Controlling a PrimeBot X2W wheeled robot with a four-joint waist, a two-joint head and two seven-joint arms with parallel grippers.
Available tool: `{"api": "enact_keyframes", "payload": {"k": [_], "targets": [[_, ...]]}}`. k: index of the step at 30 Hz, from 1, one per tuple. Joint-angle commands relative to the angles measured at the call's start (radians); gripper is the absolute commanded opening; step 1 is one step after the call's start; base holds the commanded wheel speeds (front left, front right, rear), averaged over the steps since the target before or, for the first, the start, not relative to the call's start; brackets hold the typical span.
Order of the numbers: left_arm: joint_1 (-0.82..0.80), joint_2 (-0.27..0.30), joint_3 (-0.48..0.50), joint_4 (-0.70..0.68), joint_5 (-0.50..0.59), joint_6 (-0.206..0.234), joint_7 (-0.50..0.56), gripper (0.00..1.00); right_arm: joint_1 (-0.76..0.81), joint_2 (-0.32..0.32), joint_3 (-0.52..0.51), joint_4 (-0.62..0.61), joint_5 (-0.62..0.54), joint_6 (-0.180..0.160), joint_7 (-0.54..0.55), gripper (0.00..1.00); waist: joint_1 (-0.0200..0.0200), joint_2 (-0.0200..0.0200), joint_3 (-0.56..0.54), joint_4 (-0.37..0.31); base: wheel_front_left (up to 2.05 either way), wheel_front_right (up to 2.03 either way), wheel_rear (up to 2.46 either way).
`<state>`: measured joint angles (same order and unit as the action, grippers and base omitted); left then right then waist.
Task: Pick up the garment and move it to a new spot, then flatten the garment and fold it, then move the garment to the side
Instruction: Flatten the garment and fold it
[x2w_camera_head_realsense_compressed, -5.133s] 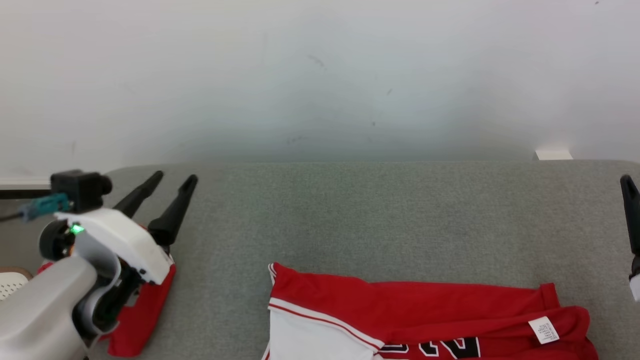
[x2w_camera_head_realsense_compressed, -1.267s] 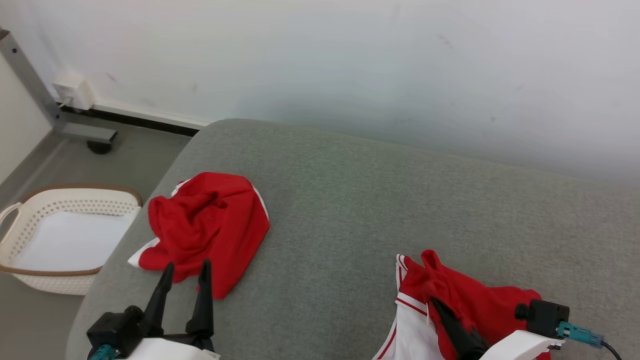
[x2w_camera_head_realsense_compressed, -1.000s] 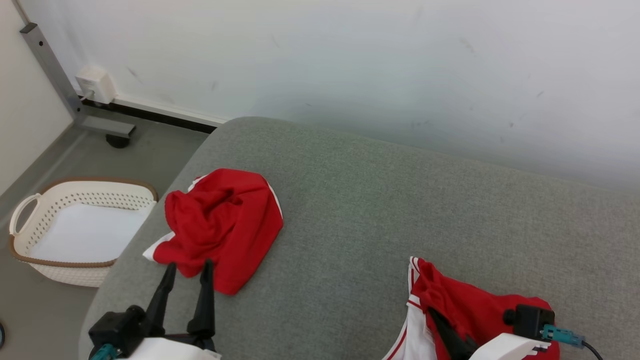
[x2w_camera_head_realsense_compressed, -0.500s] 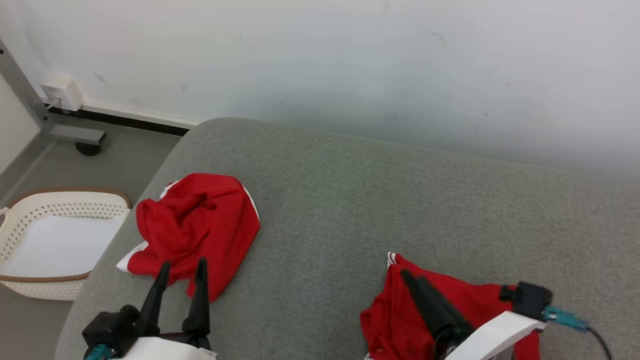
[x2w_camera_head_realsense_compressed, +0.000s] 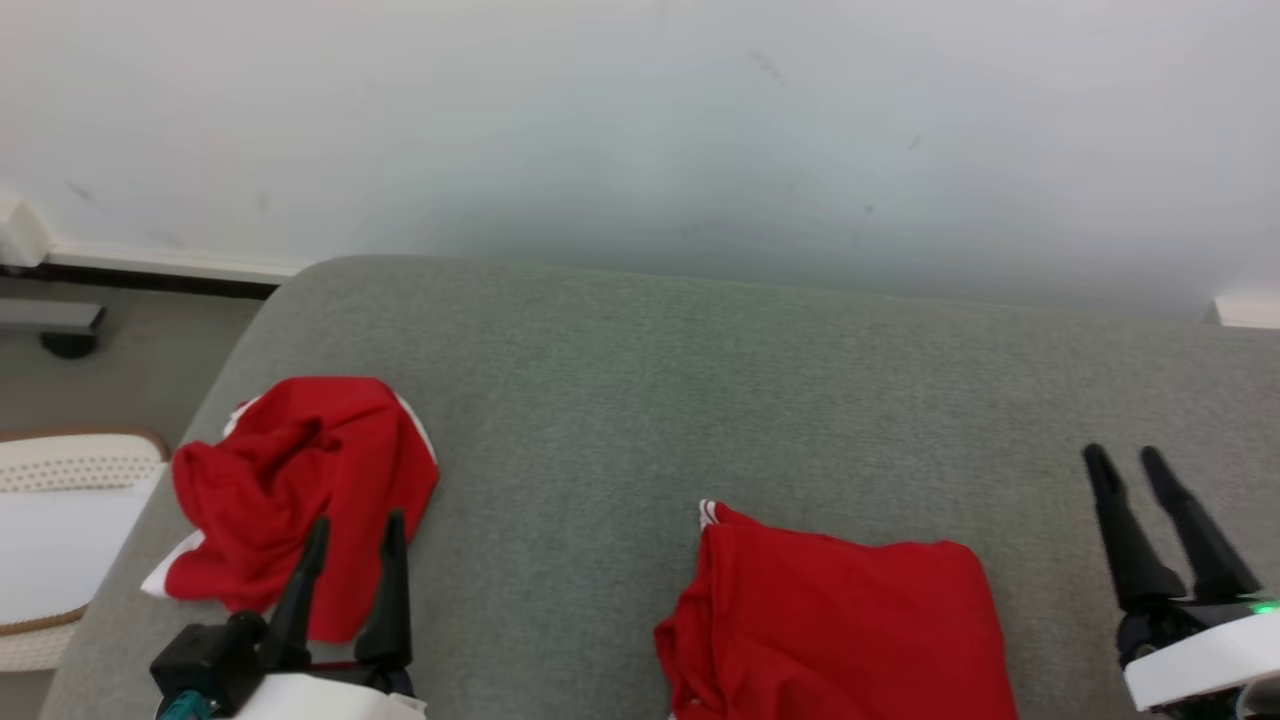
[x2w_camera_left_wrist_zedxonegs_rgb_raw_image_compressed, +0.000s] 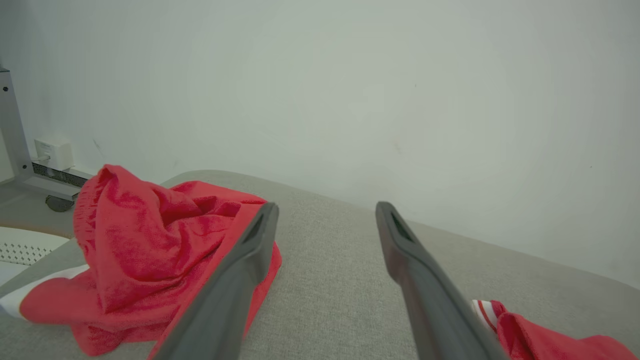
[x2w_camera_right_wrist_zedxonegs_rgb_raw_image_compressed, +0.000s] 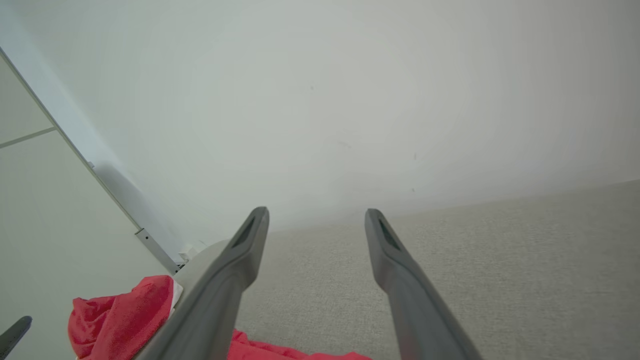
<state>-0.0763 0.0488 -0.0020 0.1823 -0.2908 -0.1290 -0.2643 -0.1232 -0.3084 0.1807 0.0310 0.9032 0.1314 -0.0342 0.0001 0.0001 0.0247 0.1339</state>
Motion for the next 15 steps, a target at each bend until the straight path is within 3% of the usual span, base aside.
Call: {"api": "enact_keyframes", "payload": {"k": [1, 9, 15], "targets": [[0.01, 0.004, 0.005, -0.006, -0.007, -0.003, 0.0, 1.0, 0.016, -0.012, -0.02, -0.003, -0.044, -0.002, -0.019, 1.0, -0.0001, -0.0001, -0.002, -0.023, 0.0, 0.0, 0.0], [0.014, 0.004, 0.012, -0.022, 0.008, 0.002, 0.0, 1.0, 0.051, 0.007, -0.095, 0.017, -0.304, -0.002, -0.131, 1.0, -0.0001, -0.0001, -0.015, -0.103, 0.0, 0.0, 0.0], [0.018, 0.004, 0.013, -0.022, 0.037, 0.015, 0.0, 1.0, 0.068, 0.043, -0.096, 0.053, -0.416, -0.002, -0.181, 1.0, -0.0001, -0.0001, -0.022, -0.143, 0.0, 0.0, 0.0]]}}
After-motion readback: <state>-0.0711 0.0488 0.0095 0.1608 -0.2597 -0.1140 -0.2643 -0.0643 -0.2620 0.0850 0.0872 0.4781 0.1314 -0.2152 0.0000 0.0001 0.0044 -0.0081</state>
